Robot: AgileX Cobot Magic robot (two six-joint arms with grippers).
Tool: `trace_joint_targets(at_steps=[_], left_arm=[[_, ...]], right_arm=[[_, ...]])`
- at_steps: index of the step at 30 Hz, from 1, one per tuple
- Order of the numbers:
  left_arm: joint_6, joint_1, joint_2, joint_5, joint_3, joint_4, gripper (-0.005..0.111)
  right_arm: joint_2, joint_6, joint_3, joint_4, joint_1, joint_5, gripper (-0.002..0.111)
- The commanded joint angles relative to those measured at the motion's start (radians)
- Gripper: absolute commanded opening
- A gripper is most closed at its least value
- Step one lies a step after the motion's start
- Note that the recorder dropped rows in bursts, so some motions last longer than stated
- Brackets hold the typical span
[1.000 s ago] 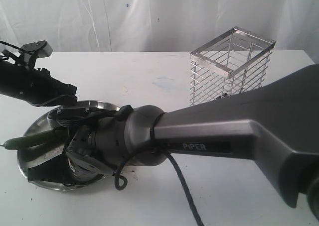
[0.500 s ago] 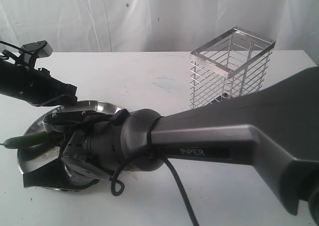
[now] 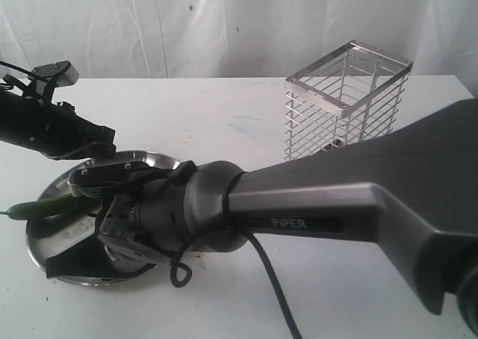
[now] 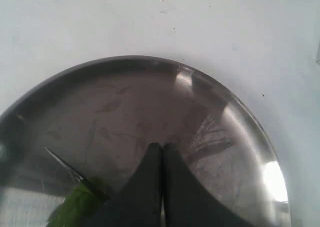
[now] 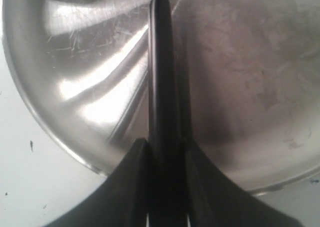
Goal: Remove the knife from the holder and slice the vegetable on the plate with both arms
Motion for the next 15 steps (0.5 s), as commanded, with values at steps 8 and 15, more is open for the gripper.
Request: trace_joint_targets(at_steps=[8,15], left_arm=[[-0.005,-0.002,-0.010,0.019,0.005,-0.019,0.002],[-0.005,-0.002,-0.010,0.017,0.005,-0.019,0.002]], right_arm=[[-0.001,-0.004,-0.007,-0.004,-0.009,0.001,0.000],[-0.003,-0.004,-0.007,-0.004,-0.010,-0.003,0.000]])
